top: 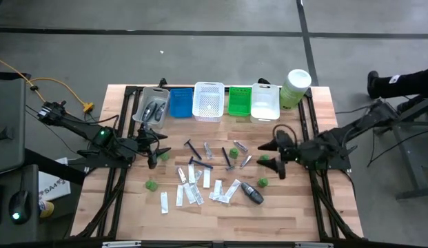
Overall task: Pick & Place Travel size toiletries
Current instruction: Put the deodorant into the gray bin
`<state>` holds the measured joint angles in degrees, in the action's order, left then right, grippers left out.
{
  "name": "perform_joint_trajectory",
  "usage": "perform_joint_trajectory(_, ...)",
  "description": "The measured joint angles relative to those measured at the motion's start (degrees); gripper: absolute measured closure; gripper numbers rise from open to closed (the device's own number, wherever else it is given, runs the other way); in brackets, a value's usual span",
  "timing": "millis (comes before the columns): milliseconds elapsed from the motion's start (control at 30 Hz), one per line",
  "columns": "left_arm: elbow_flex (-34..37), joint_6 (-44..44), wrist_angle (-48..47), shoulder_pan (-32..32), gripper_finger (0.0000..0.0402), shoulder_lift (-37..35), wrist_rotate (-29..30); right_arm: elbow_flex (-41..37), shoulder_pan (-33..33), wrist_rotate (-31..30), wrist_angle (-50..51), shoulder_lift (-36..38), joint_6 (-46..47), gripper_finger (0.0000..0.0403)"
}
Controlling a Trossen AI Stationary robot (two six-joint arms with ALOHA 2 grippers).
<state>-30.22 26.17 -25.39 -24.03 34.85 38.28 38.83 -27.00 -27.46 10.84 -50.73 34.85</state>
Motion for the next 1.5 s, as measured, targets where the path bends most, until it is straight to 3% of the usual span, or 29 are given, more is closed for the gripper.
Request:
perform_joint_trajectory(300, 0.0, -0.2, 0.0, 0.0, 0.0153, 0.0, 0.0, 13.3, -5.1, 0.1, 15.8, -14.3, 7.2, 0.011)
perform_joint_trajectory(567, 0.0, -0.2, 0.0, 0.0, 0.0153, 0.0, 0.0, 14.0, -5.0, 15.2, 6.0, -21.5, 8.5, 0.011)
perform_joint_trajectory(767, 0.0, -0.2, 0.0, 0.0, 0.0153, 0.0, 0.0, 14.0, -4.9, 17.6, 4.0, -26.0, 9.2, 0.011)
perform_joint_trajectory(967, 0.0, -0.2, 0.6, 0.0, 0.0153, 0.0, -0.3, 14.0, -2.8, 27.1, 5.6, -28.8, 19.6, 0.011)
perform_joint_trajectory(1500, 0.0, -0.4, 1.7, 0.0, 0.0153, 0.0, -0.4, 15.1, -5.7, 31.0, 10.3, -31.4, 31.1, 0.011)
